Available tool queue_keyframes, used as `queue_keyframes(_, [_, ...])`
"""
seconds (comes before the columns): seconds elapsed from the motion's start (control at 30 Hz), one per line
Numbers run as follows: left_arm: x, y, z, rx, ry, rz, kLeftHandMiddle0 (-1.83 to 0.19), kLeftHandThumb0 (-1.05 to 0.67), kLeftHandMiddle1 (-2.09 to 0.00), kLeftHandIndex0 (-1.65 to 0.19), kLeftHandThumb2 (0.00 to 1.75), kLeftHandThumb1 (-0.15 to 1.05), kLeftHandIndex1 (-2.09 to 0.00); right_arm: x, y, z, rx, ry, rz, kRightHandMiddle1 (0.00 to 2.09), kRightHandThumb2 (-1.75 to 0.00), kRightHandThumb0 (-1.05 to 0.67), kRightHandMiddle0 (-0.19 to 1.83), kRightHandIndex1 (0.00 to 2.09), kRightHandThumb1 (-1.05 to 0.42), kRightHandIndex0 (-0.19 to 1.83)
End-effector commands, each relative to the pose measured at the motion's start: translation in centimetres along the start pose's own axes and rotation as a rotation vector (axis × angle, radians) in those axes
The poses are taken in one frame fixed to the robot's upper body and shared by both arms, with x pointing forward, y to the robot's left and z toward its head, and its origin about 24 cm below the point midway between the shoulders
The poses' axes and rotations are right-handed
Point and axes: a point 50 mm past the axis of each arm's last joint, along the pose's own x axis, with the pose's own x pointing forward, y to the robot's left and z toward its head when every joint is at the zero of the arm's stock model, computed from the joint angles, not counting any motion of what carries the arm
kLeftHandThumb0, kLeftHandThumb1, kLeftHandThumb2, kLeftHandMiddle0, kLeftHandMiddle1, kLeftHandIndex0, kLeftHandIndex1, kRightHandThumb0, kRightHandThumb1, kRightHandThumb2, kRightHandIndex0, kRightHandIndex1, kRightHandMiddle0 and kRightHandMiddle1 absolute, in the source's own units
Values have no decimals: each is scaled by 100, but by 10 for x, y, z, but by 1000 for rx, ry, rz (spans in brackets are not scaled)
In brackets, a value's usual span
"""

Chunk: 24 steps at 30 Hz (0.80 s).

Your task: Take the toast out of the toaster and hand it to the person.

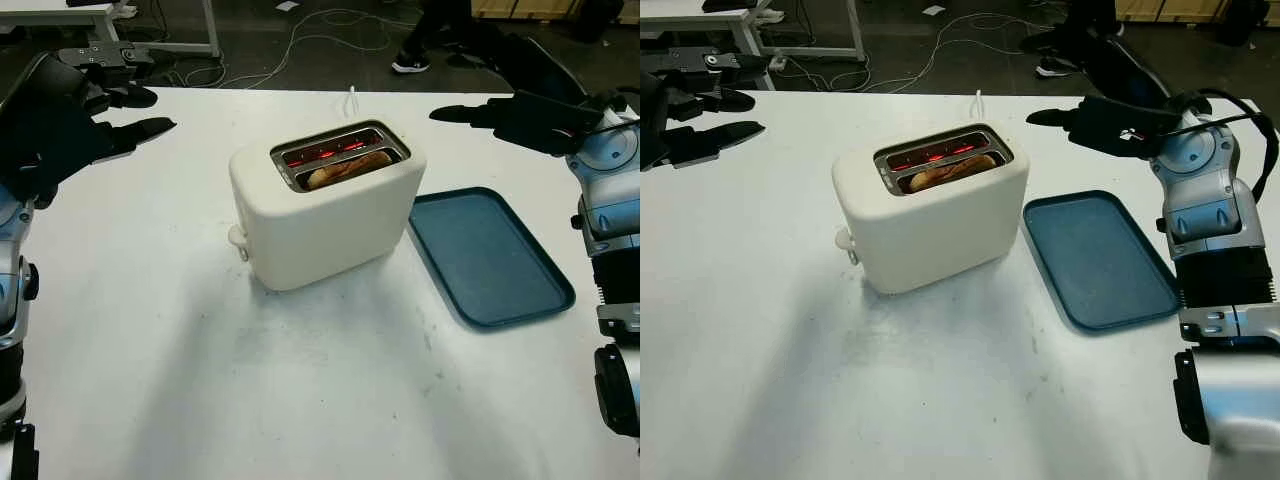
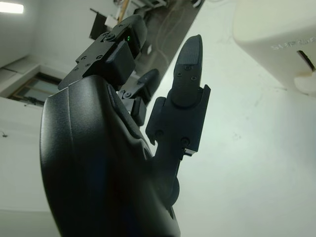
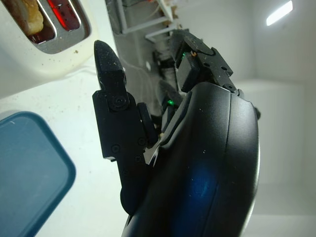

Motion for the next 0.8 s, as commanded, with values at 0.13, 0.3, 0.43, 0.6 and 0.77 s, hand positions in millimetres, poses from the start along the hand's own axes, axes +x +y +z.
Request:
queue_keyframes(0.13, [-3,1,1,18,5,-6,-34,-33,-66,-60,15,92,-4,-5,-3,0,11,9,-13,24,-2,-37,33,56,-92,15])
queue_keyframes(0.3, [-2,0,-1,7,2,-3,-33,-34,-67,-60,15,92,-4,-6,-3,0,18,2,-5,21,-3,-37,34,53,-92,15])
queue_keyframes(0.43, [-3,0,-2,-5,5,5,-33,-36,-67,-60,15,92,-4,-6,-3,0,23,3,-8,20,-2,-35,35,52,-92,14])
queue_keyframes(0.6, [-3,0,-2,8,3,7,-33,-35,-69,-61,15,92,-4,-6,-3,1,-1,1,-5,18,-3,-34,36,50,-92,16])
queue_keyframes(0.77, [-3,0,-2,12,3,6,-33,-37,-69,-61,16,92,-4,-6,-2,1,-11,4,-8,17,-3,-36,38,48,-92,19])
